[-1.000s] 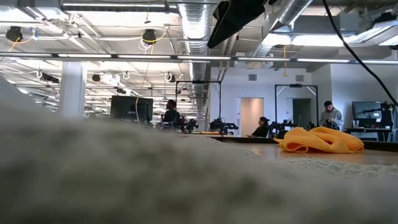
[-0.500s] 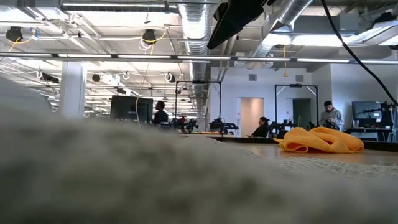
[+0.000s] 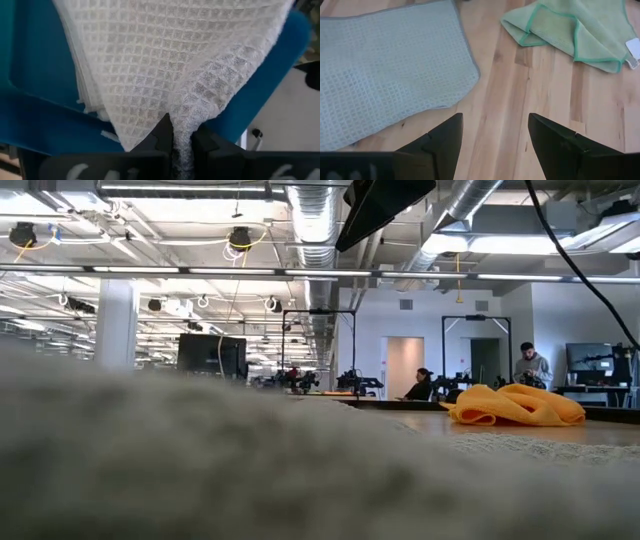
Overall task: Fold microfiber towels
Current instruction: Put the folded gray microfiber towel into the blue bin
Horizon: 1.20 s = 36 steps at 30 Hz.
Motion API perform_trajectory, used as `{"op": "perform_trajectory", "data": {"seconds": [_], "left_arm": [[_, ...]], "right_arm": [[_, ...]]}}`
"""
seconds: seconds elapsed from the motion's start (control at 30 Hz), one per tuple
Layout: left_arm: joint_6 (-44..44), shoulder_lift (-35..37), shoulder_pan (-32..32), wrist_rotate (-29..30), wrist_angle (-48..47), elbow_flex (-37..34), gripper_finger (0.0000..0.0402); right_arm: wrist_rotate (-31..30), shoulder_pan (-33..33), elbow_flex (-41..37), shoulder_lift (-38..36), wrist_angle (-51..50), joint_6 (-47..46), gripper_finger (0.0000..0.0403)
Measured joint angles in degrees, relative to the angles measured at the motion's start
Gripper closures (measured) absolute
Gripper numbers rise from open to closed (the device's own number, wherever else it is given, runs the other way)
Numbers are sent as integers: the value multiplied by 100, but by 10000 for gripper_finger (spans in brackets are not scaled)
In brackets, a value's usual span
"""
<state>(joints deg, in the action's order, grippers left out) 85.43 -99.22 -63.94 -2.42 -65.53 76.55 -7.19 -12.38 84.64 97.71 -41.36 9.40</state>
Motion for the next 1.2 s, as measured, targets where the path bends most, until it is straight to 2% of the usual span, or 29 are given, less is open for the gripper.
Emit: {"op": "perform_trajectory", "data": {"seconds": [0.23, 0.53, 0.93, 1.2], "left_arm": [[-112, -223, -21, -192, 39, -4, 390], [468, -223, -14, -122, 14, -2, 386], [678, -223, -11, -168, 12, 2, 285], [606, -221, -9, -1002, 181, 123, 254]], "right_arm": [[-3, 0, 0, 0, 4, -45, 154], [-10, 2, 0, 2, 20, -47, 154], [-12, 2, 0, 2, 17, -47, 154], [-11, 2, 0, 2, 2, -47, 154]]}}
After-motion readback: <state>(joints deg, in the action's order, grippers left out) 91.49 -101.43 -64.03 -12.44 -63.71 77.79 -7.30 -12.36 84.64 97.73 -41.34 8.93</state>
